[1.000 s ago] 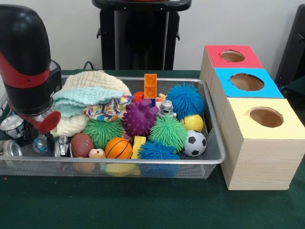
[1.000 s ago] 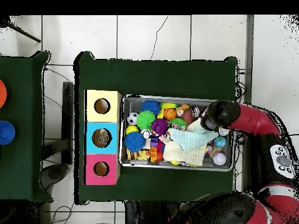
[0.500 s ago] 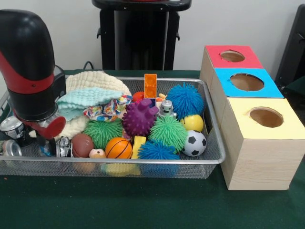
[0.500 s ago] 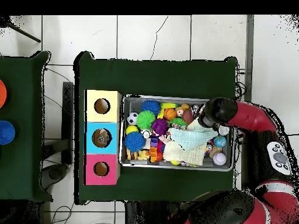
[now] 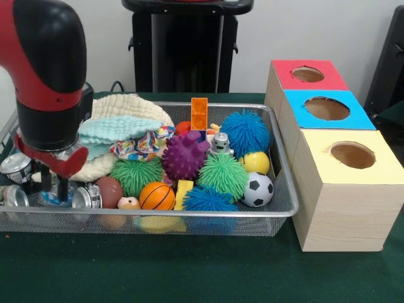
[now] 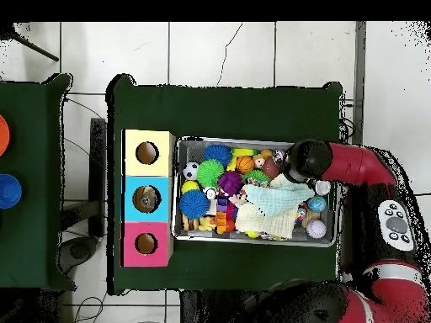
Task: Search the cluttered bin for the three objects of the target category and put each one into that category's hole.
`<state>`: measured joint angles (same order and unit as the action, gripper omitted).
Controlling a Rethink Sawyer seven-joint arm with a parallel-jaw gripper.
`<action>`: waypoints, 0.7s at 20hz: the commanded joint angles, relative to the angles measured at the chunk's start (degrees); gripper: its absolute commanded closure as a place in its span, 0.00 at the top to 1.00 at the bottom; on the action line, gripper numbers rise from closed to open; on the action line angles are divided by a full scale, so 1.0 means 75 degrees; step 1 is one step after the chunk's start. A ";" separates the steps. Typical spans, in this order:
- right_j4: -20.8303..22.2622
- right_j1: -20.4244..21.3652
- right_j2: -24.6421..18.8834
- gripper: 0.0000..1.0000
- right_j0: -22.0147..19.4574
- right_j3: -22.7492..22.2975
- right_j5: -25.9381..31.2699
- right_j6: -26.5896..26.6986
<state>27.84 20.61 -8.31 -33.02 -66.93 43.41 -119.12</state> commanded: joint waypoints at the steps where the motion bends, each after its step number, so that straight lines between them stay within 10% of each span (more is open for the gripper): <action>1: 0.0966 0.1133 0.0553 0.00 0.0803 -0.0717 -0.0859 0.0134; 7: 0.1155 0.1471 0.0880 0.00 0.1124 -0.0726 -0.0958 0.0114; 14: -0.0087 0.1397 -0.0003 0.00 0.0513 -0.1222 -0.0209 0.0538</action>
<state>29.88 31.64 -4.19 -26.04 -69.00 38.13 -119.12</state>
